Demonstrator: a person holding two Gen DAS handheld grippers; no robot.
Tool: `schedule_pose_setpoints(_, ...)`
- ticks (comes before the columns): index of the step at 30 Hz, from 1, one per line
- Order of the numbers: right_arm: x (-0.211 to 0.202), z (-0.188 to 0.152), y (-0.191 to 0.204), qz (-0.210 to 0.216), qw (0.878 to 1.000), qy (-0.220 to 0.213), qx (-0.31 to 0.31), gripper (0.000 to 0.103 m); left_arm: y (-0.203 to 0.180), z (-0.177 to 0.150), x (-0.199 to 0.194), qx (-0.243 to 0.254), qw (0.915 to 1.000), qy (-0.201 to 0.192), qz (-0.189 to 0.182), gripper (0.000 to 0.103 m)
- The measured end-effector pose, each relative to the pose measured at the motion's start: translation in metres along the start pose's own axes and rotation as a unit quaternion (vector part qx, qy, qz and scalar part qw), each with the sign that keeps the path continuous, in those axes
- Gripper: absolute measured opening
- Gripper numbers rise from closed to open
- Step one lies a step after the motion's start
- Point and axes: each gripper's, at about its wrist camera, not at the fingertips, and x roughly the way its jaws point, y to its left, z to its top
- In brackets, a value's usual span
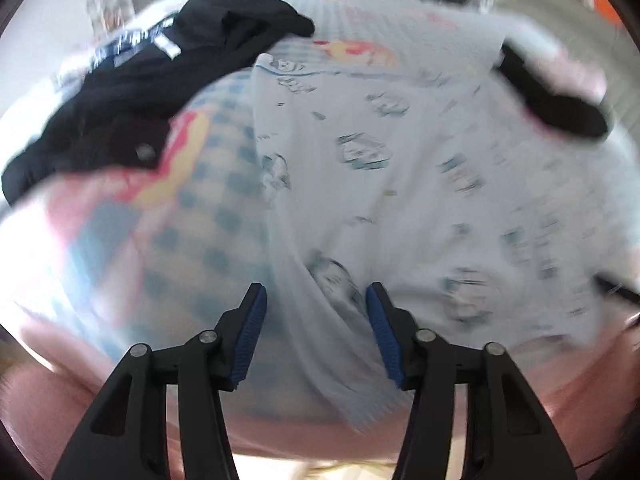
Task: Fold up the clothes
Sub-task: 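Move both open grippers to the elastic waistband of the white pants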
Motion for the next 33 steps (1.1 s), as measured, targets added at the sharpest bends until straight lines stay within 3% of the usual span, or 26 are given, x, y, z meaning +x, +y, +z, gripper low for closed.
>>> schedule_pose_setpoints(2, -0.006, -0.009, 0.013, 0.032, 0.999, 0.000, -0.008, 0.021, -0.009, -0.009, -0.011, 0.004, 0.9989, -0.021, -0.042, 0.053)
schedule_pose_setpoints(5, -0.004, -0.025, 0.043, 0.082, 0.996, 0.014, -0.038, 0.021, -0.024, -0.021, -0.010, 0.045, 0.9982, -0.027, -0.028, 0.053)
schedule_pose_setpoints(7, -0.002, -0.034, 0.064, 0.068, 0.995, 0.004, -0.076, 0.022, -0.014, -0.026, -0.004, 0.030, 0.9993, -0.009, -0.018, 0.052)
schedule_pose_setpoints(11, 0.016, -0.048, 0.072, -0.018, 0.993, 0.002, -0.114, 0.023, 0.020, -0.039, -0.009, -0.011, 0.9999, 0.006, 0.007, 0.054)
schedule_pose_setpoints(14, 0.011, -0.047, 0.051, -0.017, 0.997, 0.002, -0.077, 0.022, 0.046, -0.049, -0.018, -0.050, 0.9986, 0.006, 0.014, 0.053)
schedule_pose_setpoints(18, -0.001, -0.045, 0.045, -0.006, 0.998, -0.008, -0.066, 0.024, 0.055, -0.054, -0.034, -0.074, 0.9968, -0.026, -0.015, 0.052)
schedule_pose_setpoints(23, -0.008, -0.047, 0.056, 0.011, 0.996, -0.018, -0.084, 0.036, 0.032, -0.034, -0.031, -0.044, 0.9961, -0.048, -0.059, 0.052)
schedule_pose_setpoints(26, -0.002, -0.055, 0.068, 0.012, 0.995, -0.017, -0.095, 0.036, 0.017, -0.028, -0.023, -0.026, 0.9977, -0.030, -0.054, 0.052)
schedule_pose_setpoints(33, -0.002, -0.062, 0.079, 0.034, 0.993, -0.017, -0.115, 0.036, -0.031, -0.039, -0.042, 0.088, 0.9899, -0.067, -0.089, 0.050)
